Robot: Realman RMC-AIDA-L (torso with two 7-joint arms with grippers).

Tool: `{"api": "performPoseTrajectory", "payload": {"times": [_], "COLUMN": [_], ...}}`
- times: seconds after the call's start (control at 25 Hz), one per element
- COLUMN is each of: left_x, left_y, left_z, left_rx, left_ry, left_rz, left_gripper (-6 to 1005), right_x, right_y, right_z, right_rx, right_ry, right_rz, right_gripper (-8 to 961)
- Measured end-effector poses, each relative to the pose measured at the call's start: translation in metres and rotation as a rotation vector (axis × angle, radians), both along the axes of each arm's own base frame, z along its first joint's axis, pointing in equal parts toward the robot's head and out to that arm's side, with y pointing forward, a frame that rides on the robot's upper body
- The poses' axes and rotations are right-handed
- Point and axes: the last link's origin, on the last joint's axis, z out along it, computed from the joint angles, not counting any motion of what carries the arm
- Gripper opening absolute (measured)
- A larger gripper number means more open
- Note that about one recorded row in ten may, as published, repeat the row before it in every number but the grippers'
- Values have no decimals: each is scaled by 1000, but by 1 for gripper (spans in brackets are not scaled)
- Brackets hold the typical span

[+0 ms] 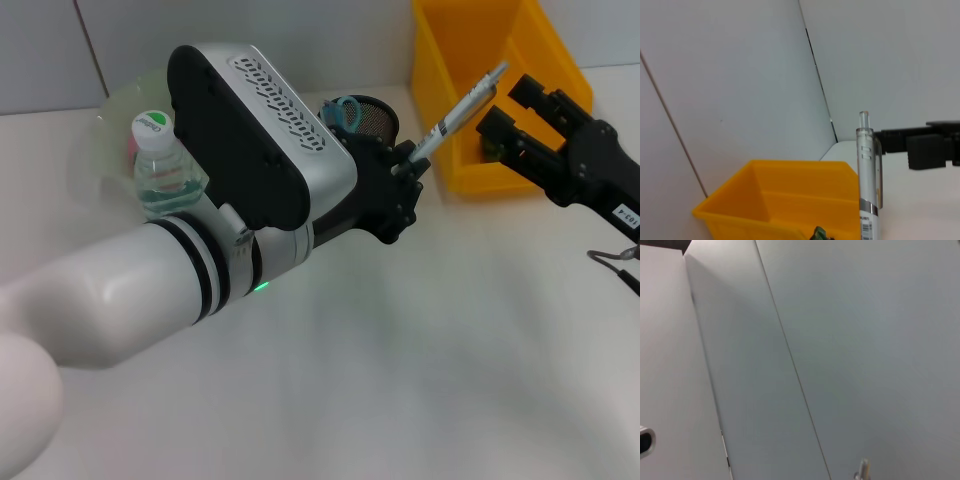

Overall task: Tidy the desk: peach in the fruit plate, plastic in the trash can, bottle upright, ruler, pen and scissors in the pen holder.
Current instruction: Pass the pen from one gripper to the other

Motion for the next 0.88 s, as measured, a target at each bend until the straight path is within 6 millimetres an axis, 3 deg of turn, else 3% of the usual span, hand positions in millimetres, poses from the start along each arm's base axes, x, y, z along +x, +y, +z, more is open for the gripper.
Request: {"api": "performPoseTrajectory", "payload": {"times": [0.2, 0.64, 0.88], "left_x": [1, 2, 2], "left_y": [1, 1, 1], "left_z": [0, -4, -4], "left_rx": [4, -9, -11], "left_ry": [-2, 12, 15], "left_rz": [-4, -15, -17], "left_gripper": [131, 131, 132], "right_x": [-1, -10, -10], "right_y": [1, 6, 6], "right_z": [-5, -8, -8], "right_rx": [-20, -39, -43], "right_ry": [7, 20, 27], "right_rz": [-10, 21, 15], "right_gripper": [781, 579, 543]}}
